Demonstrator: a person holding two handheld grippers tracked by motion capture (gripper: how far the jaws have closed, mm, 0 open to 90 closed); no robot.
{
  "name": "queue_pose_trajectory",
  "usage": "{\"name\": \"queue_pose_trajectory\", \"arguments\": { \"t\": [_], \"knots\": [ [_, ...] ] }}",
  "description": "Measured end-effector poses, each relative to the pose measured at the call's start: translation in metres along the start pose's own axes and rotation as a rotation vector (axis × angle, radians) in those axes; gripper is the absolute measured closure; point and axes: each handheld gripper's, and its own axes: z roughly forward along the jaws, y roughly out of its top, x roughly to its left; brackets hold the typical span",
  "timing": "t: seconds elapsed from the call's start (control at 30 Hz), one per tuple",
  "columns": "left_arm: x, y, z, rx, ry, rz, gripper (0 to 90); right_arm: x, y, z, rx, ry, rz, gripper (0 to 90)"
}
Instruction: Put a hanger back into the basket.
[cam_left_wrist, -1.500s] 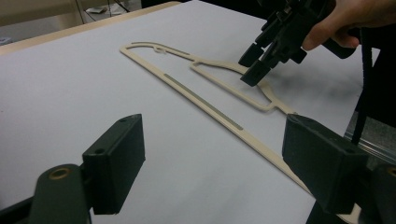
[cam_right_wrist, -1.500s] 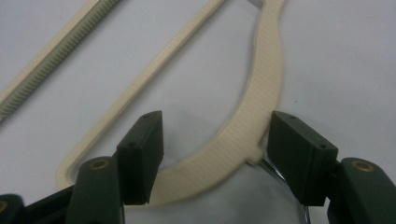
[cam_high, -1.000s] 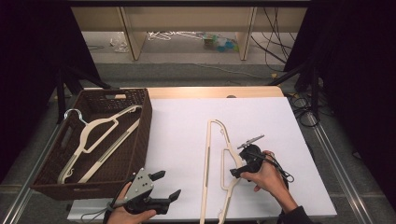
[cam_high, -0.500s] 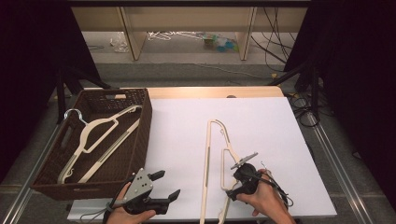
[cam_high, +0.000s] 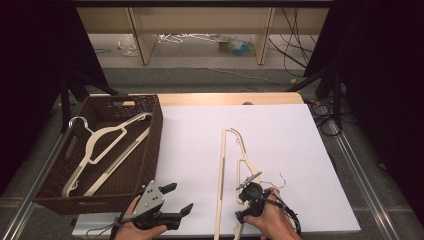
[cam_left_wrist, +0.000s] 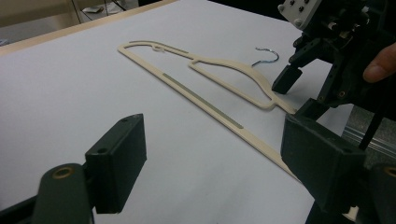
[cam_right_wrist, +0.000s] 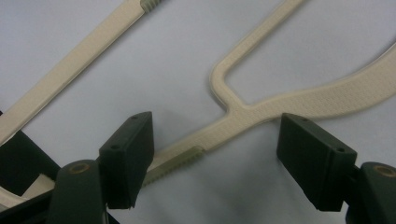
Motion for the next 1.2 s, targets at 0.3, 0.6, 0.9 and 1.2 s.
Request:
{"name": "queue_pose_trajectory", "arguments": {
  "t": [0.3,0.6,0.9,1.2],
  "knots": [
    [0.000,0.000,-0.001,0.002,0.003,0.000,22.4,-0.004,-0.013,-0.001,-0.068,-0.003,0.048,29.1],
    [-0.001,0.000,-0.002,-0.005,-0.004,0.004,22.4,-0.002,-0.029,-0.002,-0.147,-0.034,0.042,41.3],
    [-0.003,0.001,-0.001,0.000,-0.011,0.013,22.7,-0.043,-0.043,-0.013,-0.139,-0.036,0.064,65.8],
    [-0.003,0.001,0.000,0.000,-0.013,0.014,22.7,-0.076,-0.043,-0.014,-0.179,-0.044,0.119,72.5]
  ]
}}
